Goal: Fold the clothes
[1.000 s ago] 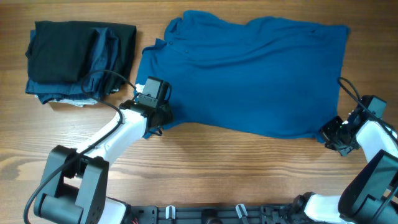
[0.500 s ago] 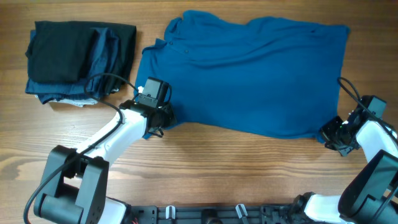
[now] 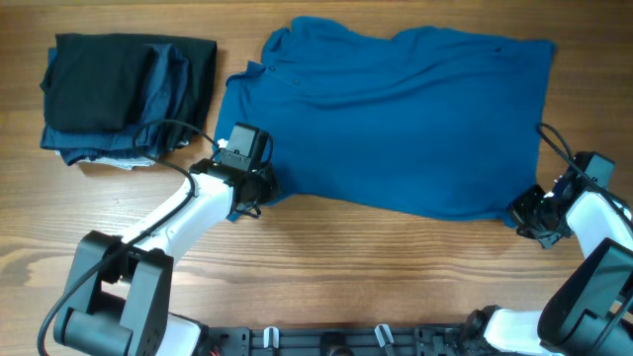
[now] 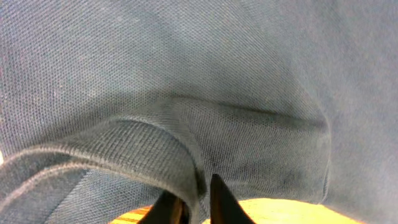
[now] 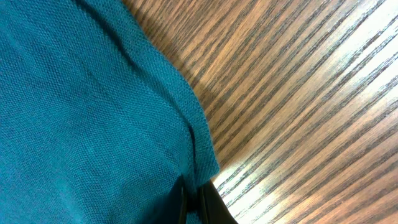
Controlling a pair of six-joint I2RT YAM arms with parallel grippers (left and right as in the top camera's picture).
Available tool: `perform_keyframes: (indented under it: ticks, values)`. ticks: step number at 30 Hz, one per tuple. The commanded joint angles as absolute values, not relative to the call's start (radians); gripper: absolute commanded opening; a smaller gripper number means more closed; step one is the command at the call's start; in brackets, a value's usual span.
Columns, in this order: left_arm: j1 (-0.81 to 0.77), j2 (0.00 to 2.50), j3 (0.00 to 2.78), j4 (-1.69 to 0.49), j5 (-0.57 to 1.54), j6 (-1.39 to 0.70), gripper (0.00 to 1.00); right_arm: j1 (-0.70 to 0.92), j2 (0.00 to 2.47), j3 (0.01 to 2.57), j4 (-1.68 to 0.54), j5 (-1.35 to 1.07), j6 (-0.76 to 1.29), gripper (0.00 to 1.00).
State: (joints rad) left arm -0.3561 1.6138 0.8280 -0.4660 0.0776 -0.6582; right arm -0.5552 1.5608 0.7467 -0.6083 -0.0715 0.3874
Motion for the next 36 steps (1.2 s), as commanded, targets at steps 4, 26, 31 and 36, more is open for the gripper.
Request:
perform_keyframes:
  ticks: [4,26,31,36]
  values:
    - [-0.351,1.626,0.834,-0.464,0.090,-0.667,0.04,-0.547,1.580,0.759,-0.612,-0.088,0.370,0.04]
    - [-0.350,1.415,0.940,-0.528,0.099,-0.666,0.04,-0.547,1.577,1.045,-0.899,-0.137,0.390,0.04]
    - [-0.343,1.321,1.103,-0.598,0.077,-0.652,0.04,-0.547,1.576,1.266,-1.073,-0.221,0.337,0.04]
    - [-0.335,1.305,1.358,-0.673,0.029,-0.574,0.04,-0.547,1.575,1.686,-1.346,-0.226,0.263,0.04]
